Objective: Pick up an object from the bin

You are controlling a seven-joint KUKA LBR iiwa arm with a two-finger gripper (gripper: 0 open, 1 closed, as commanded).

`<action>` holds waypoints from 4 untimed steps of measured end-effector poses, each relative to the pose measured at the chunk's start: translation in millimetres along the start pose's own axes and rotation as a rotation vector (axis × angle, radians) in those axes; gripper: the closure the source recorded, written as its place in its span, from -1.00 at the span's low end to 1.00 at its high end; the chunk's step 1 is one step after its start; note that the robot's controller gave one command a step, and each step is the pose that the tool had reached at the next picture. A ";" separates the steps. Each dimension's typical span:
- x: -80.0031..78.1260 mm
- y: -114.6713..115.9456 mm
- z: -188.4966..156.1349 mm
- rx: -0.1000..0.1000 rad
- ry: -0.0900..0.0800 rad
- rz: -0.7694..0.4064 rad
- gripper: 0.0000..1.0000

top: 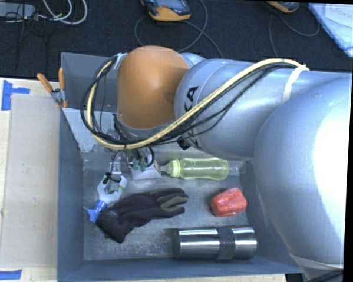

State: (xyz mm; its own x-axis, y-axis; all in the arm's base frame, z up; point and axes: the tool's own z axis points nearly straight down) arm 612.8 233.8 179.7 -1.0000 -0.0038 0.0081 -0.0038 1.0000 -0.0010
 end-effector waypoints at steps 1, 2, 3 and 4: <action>-1.6 -1.1 -5.2 -0.001 -0.007 0.004 -1.00; 20.3 -7.4 43.3 -0.002 -0.009 0.034 -1.00; 45.3 -11.9 103.8 -0.002 -0.006 0.039 -1.00; 41.8 -26.0 105.4 -0.006 -0.012 0.072 1.00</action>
Offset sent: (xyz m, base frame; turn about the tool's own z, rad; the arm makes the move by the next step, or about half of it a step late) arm -0.0521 -0.0151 -0.1097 0.0738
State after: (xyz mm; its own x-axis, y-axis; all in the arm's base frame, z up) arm 570.2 207.5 74.7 -0.9977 0.0678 -0.0038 0.0678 0.9977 0.0052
